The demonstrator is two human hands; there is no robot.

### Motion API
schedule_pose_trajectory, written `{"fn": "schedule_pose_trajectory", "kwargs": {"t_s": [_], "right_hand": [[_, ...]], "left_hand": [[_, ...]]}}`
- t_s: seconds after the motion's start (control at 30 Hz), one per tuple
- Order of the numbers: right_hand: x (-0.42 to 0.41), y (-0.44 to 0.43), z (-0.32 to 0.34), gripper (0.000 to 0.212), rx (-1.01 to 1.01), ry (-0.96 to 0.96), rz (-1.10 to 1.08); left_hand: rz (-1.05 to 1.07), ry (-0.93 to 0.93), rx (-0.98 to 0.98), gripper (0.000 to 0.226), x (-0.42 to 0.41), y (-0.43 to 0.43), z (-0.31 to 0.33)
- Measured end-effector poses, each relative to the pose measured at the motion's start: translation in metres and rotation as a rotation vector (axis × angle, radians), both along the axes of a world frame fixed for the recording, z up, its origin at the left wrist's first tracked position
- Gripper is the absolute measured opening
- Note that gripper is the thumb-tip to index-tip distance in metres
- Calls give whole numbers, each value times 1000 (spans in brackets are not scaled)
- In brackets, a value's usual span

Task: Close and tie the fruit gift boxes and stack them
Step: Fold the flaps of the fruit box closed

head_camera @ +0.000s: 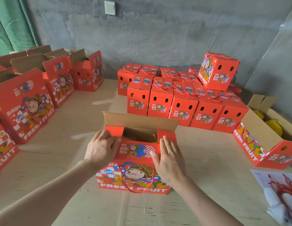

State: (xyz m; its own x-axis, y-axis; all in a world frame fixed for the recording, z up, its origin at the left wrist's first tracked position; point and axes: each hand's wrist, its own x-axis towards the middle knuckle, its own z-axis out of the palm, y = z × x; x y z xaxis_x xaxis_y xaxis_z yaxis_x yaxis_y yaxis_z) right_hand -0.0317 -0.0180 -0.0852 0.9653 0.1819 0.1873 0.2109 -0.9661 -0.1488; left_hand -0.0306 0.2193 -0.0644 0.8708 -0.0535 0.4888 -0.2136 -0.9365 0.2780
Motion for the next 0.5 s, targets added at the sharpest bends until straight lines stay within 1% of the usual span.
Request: {"fn": "schedule_pose_trajectory", "kwargs": {"t_s": [0.03, 0.1, 0.17, 0.2, 0.27, 0.33, 0.4, 0.43, 0.47, 0.5], "right_hand": [[1, -1, -1, 81, -2, 15, 13], [1, -2, -3, 71, -10, 16, 57], [1, -3, -4, 65, -11, 34, 94], [2, -3, -4, 66, -10, 50, 99], [6, -2, -3, 65, -11, 75, 100], [6, -1, 0, 59, -23, 94, 94], [5, -1, 3, 52, 16, 74, 106], [4, 0, 7, 49, 94, 55, 113], [3, 2, 14, 48, 219, 18, 112], [4, 4, 23, 47, 375, -77, 112]], "left_hand": [[-12, 40, 17, 66, -1, -1, -1], [-41, 146, 64, 82, -4, -2, -5], [-64, 240, 93, 90, -6, -1, -12], [-83, 259, 119, 87, -4, 0, -16], [-105, 315, 170, 73, -1, 1, -19], [-100, 368, 179, 63, 2, 2, -17], [-87, 393, 177, 54, 3, 1, -16], [-78, 397, 173, 51, 3, 0, -15], [-67, 411, 166, 48, 4, -2, -14], [-53, 415, 155, 47, 5, -4, -11]]}}
